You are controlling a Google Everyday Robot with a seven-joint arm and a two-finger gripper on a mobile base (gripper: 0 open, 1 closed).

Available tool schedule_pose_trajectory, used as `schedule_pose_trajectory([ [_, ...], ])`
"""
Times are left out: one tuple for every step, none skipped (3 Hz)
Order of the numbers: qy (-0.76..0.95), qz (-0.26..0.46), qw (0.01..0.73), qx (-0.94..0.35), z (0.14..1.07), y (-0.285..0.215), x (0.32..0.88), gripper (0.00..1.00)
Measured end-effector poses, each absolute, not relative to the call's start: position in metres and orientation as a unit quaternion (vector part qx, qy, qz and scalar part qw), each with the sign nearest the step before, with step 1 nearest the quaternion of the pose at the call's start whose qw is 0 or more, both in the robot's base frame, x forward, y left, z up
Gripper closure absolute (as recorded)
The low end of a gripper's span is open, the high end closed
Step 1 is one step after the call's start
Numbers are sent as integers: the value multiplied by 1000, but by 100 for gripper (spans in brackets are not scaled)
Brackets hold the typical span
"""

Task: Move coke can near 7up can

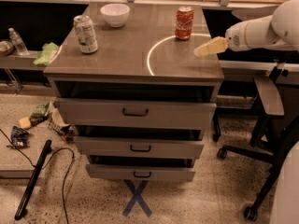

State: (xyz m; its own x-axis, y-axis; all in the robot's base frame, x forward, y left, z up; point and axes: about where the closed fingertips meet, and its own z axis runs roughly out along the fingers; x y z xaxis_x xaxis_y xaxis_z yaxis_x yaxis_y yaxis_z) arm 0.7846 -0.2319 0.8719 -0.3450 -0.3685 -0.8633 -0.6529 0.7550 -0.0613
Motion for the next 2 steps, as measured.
schedule_pose_trajectory([
  [804, 150, 488, -306, 871, -227, 794, 0],
  [783, 157, 526, -293, 877, -203, 833, 0],
])
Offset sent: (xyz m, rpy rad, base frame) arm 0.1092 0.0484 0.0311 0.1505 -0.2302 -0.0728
